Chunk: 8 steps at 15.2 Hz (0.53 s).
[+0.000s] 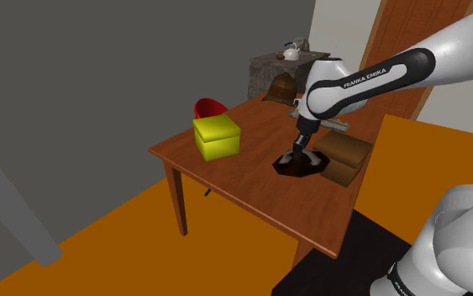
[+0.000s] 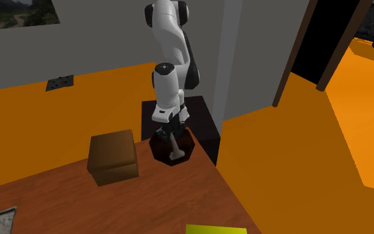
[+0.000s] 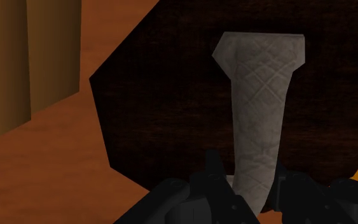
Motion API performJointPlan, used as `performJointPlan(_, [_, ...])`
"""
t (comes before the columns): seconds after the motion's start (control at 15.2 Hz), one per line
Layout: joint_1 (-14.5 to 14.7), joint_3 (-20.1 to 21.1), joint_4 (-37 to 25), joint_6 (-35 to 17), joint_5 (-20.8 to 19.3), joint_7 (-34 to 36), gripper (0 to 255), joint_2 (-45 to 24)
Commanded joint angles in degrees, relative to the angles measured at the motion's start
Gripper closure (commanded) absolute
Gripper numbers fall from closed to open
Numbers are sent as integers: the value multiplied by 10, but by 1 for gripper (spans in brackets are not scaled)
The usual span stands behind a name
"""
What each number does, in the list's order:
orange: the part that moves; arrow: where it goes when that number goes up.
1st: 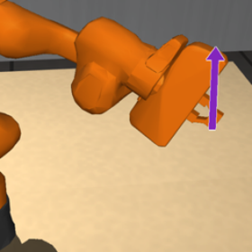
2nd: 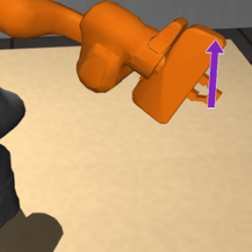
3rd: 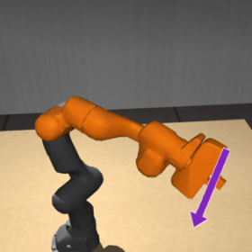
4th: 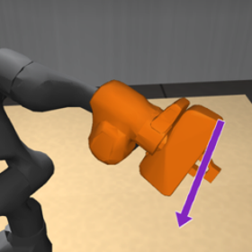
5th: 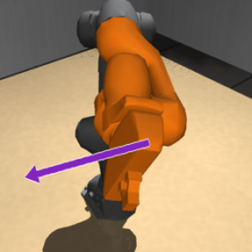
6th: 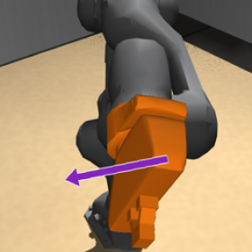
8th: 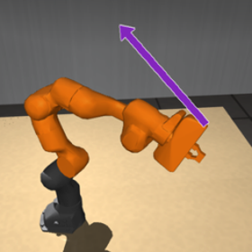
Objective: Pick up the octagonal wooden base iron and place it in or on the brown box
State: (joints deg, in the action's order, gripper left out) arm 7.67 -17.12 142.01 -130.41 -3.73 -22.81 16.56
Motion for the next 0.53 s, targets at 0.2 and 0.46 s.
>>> performJointPlan(0.2, [-1,4,-25,44,-3,4,255,19])
performJointPlan(0.46, [-1,8,-46,77,-5,7,255,32])
